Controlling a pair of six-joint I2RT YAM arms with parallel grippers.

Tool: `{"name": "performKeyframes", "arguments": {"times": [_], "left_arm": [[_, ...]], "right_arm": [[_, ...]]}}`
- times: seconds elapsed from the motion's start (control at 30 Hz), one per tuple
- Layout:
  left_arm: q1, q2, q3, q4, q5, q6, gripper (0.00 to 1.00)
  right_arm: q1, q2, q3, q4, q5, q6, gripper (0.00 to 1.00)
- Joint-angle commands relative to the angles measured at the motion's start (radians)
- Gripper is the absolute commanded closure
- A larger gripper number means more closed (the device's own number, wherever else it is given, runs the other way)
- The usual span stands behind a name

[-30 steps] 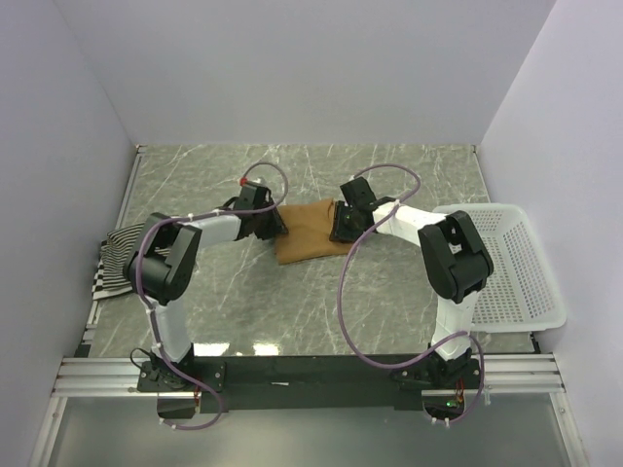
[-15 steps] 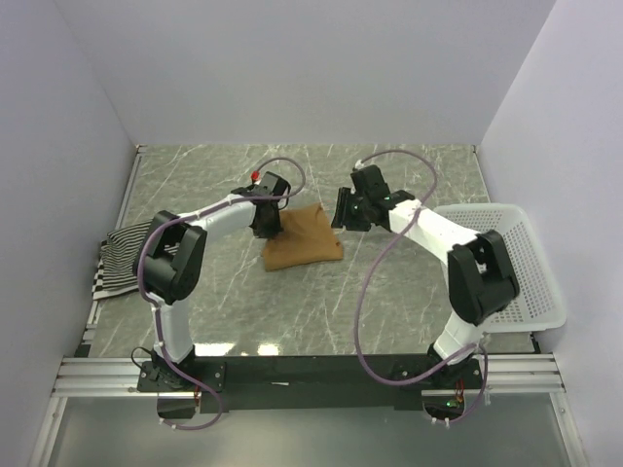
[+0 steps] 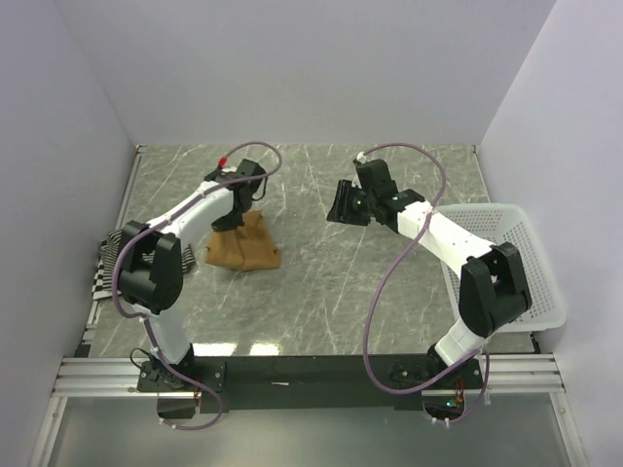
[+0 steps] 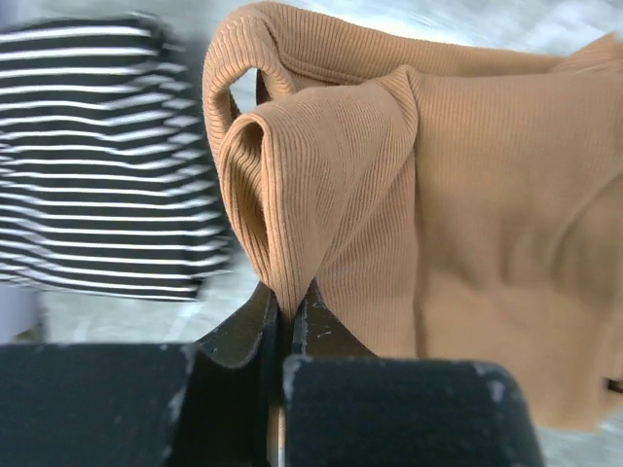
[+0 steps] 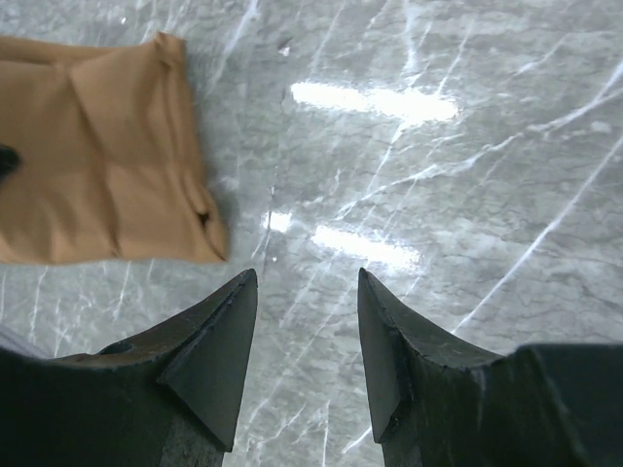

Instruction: Fold and stack the tank tops

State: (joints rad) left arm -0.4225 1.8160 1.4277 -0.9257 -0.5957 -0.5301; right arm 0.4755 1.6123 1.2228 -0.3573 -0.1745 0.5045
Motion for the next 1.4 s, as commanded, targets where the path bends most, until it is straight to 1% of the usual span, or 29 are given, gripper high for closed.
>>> {"name": "performKeyframes", "arguments": {"times": [0.0, 0.13, 0.33, 0.6, 0.77, 0.93, 1.07, 1.13, 1.17, 1.2, 1.37], "left_arm": [[0.04, -0.073, 0.065, -0.068, -0.108, 0.054, 1.0], [0.109, -0.092, 0.071, -0.079, -0.113, 0.094, 1.0], [0.172, -0.127, 0.1, -0.084, -0.113, 0.13, 1.0], [0.215, -0.156, 0.189, -0.137, -0.13, 0.177, 1.0], [0.24, -0.188, 0.195, -0.151, -0.141, 0.194, 0.99], [0.301, -0.25, 0.154, -0.124, -0.105, 0.194, 1.0], [0.358, -0.294, 0.061, -0.068, -0.105, 0.205, 1.0], [0.404, -0.319, 0.019, -0.03, -0.108, 0.199, 1.0], [0.421, -0.325, -0.013, -0.003, -0.08, 0.197, 1.0], [0.463, -0.33, -0.029, 0.011, -0.072, 0.196, 0.99], [0.57, -0.345, -0.11, 0.118, -0.029, 0.173, 1.0]], "right_arm": [[0.015, -0.031, 0.0, 0.04, -0.028, 0.005, 0.47], [0.017, -0.037, -0.008, 0.041, -0.037, 0.0, 0.47], [0.017, -0.043, -0.023, 0.052, -0.042, 0.0, 0.47], [0.015, -0.04, -0.029, 0.057, -0.043, -0.003, 0.47], [0.015, -0.028, -0.026, 0.054, -0.048, -0.007, 0.47], [0.015, -0.025, -0.025, 0.052, -0.042, -0.014, 0.47], [0.015, -0.008, -0.022, 0.057, -0.048, -0.009, 0.47], [0.015, 0.001, -0.022, 0.061, -0.051, -0.008, 0.47], [0.017, 0.003, -0.022, 0.064, -0.056, -0.007, 0.47], [0.017, 0.009, -0.023, 0.066, -0.056, -0.007, 0.47], [0.017, 0.021, -0.025, 0.07, -0.056, -0.009, 0.47]]}}
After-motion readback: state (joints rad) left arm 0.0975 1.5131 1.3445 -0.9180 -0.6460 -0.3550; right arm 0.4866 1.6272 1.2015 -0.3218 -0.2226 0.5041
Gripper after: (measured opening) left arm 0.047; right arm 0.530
